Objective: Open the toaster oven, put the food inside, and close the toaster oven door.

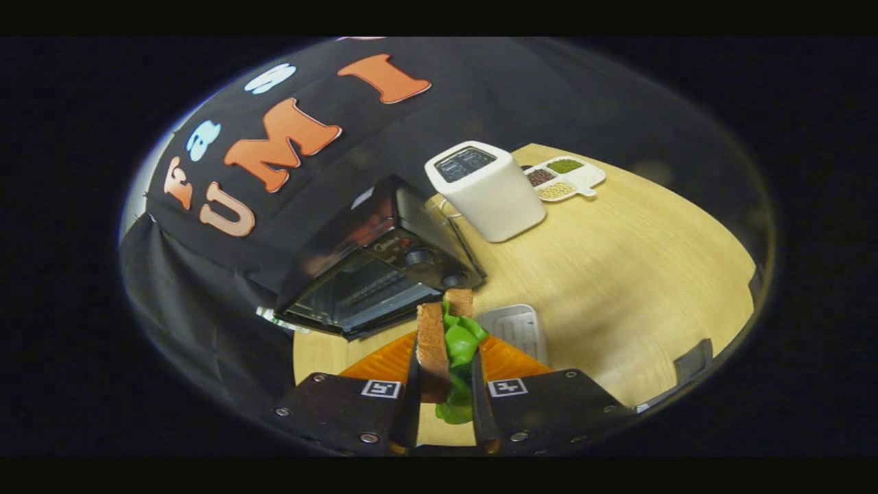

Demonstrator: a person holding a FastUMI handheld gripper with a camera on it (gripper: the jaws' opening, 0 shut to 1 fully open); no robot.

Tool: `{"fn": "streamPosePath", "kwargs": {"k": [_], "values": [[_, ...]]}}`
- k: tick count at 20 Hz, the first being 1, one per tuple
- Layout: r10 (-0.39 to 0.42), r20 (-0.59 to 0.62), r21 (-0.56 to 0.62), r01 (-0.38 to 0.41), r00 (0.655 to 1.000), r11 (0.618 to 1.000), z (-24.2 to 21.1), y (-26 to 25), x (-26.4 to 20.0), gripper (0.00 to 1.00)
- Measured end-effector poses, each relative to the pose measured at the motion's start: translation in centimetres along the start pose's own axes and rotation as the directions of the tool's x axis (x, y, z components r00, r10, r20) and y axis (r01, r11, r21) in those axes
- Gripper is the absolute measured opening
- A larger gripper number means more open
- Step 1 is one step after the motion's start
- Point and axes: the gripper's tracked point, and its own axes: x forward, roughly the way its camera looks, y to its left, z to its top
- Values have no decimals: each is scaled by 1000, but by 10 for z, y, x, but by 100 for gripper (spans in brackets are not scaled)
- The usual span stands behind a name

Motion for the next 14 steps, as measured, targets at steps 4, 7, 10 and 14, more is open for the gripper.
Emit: {"fn": "streamPosePath", "kwargs": {"k": [4, 7, 10, 14], "values": [[100, 22, 51, -101, 995, 994, 3, 50, 28, 32], [152, 39, 90, -155, 988, 984, 2, 80, 54, 32], [187, 82, 144, -197, 979, 970, 3, 100, 80, 32], [209, 132, 217, -234, 969, 948, 3, 113, 113, 32]]}}
